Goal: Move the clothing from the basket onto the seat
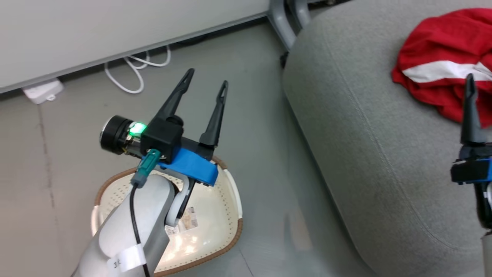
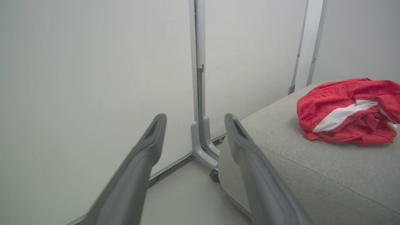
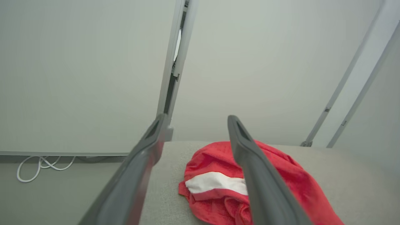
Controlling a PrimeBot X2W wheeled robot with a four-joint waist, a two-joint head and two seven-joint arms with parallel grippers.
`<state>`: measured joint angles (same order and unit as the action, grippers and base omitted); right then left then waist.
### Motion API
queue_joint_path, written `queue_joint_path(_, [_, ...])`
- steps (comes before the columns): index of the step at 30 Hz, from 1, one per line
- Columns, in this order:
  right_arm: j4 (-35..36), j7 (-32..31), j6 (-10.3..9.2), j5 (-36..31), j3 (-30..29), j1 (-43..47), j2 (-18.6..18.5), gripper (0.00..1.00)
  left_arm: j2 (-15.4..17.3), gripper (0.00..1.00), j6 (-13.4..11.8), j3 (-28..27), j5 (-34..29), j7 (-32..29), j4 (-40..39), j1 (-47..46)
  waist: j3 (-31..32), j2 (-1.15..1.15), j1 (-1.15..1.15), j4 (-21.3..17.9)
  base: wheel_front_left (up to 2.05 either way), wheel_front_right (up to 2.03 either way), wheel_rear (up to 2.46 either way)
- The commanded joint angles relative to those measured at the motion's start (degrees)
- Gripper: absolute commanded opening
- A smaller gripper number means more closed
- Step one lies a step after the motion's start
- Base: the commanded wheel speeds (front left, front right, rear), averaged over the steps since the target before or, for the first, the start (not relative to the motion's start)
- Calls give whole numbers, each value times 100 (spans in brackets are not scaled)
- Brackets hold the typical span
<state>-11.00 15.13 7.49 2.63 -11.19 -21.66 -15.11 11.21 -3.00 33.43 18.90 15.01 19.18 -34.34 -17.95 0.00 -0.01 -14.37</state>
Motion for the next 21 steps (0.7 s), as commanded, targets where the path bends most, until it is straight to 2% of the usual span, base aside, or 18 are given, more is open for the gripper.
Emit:
queue_joint_path(1, [82, 3, 1, 39, 157, 91, 77, 100, 6, 100, -17, -213, -57, 23, -83, 198, 256, 0, 1, 343, 0, 0, 0])
queue_joint_path(10, [242, 3, 1, 148, 946, 331, 294, 100, -165, 100, 22, -1261, -252, 20, -405, 998, 625, 0, 1, 932, 0, 0, 0])
queue_joint_path(21, [83, 2, 1, 304, 1212, 771, 525, 100, -464, 100, 316, -2081, -566, 20, -510, 1839, 1021, 0, 1, 1289, 0, 0, 0])
